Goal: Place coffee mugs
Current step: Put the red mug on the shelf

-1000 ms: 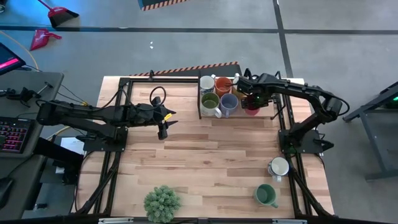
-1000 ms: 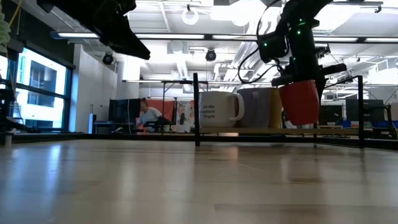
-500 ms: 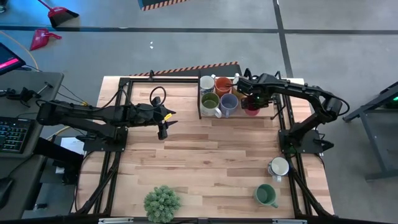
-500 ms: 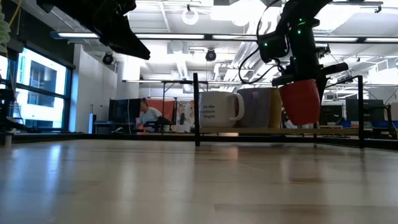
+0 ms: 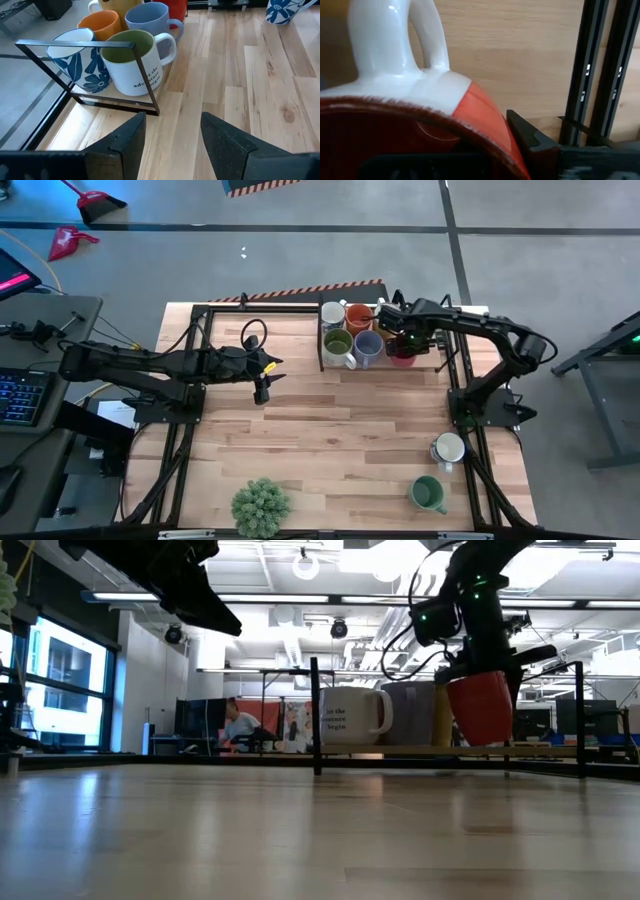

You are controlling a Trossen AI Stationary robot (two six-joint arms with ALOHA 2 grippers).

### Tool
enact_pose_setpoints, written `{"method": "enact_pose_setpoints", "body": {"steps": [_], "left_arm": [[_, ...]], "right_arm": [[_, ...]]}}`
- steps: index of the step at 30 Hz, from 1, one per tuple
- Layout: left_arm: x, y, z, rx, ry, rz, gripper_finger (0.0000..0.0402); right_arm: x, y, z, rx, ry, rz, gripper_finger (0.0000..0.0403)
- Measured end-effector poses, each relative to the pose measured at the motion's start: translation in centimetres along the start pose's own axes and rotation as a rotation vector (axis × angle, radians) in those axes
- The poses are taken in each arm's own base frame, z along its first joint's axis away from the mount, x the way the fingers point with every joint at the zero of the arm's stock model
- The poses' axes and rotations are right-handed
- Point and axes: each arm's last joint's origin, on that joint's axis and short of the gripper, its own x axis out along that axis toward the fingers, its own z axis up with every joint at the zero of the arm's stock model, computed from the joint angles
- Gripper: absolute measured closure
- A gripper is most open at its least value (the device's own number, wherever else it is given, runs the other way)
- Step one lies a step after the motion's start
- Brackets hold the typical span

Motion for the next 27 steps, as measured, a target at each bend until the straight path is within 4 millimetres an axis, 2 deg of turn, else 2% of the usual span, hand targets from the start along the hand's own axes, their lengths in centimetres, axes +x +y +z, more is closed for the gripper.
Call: {"method": "enact_pose_setpoints", "body": {"steps": [11,18,27], "left_arm": [[0.00,0.00,0.00,0.000,0.000,0.000,0.0222],[0.00,0.00,0.00,0.000,0.000,0.000,0.0222],[0.00,0.00,0.00,0.000,0.000,0.000,0.0222]], "right_arm": [[0.12,-0.03,-0.02,-0.018,-0.002,-0.027,0.0391],[0.24,-0.01,-0.04,-0.042,-0.020,-0.045,0.0328],[0.23,-0.21,0.09,-0.050,-0.067,-0.082,0.0326]]}}
